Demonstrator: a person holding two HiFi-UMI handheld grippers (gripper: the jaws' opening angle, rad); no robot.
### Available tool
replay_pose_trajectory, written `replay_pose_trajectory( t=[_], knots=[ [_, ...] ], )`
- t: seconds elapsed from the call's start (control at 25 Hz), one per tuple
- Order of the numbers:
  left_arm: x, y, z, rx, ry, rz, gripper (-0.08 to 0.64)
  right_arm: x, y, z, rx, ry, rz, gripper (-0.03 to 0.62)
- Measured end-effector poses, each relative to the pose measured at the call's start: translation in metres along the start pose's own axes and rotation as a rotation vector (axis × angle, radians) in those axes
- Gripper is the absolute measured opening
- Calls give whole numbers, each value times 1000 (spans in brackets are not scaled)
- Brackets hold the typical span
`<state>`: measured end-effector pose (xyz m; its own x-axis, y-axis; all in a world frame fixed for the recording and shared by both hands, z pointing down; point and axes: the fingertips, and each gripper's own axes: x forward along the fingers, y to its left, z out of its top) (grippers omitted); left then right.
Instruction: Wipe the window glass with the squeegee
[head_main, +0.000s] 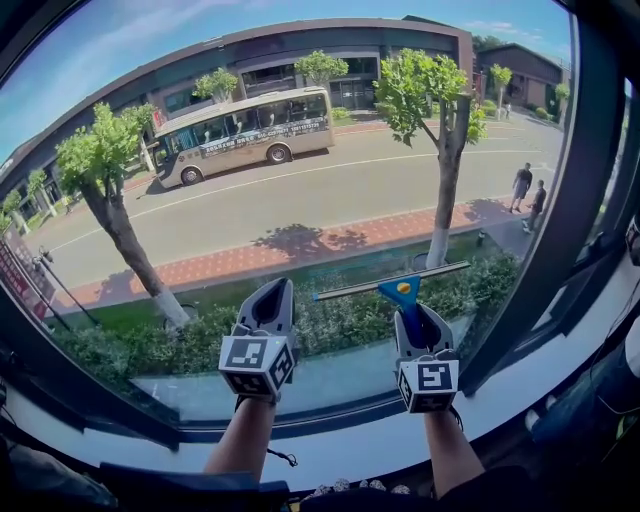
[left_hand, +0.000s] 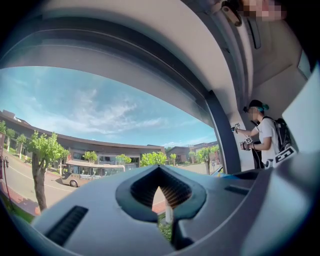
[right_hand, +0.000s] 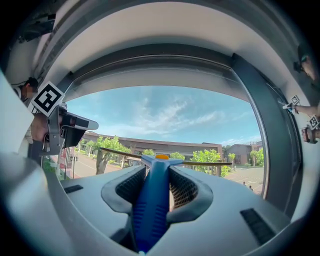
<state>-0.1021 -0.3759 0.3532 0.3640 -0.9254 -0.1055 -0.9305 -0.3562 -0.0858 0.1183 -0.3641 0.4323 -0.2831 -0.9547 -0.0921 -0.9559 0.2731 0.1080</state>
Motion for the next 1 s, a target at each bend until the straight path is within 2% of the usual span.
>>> replay_pose_trajectory(
  t=[0.24,0.44,0.64,0.84,1.0],
  knots=[
    [-15,6,14,-5,-30,-9,0,-16,14,40,3,-61,19,143],
    [-33,17,36,18,-61,-22,0,-22,35,107,-32,-167,52,143],
    [-47,19,54,7,-77,0,0,-35,43,180,-33,-269,121,143],
    [-64,27,100,28,-123,35,0,-34,55,254,-47,-345,185,143],
    [-71,35,146,89,-168,35,0,-25,59,304,-45,-399,174,143]
  ],
)
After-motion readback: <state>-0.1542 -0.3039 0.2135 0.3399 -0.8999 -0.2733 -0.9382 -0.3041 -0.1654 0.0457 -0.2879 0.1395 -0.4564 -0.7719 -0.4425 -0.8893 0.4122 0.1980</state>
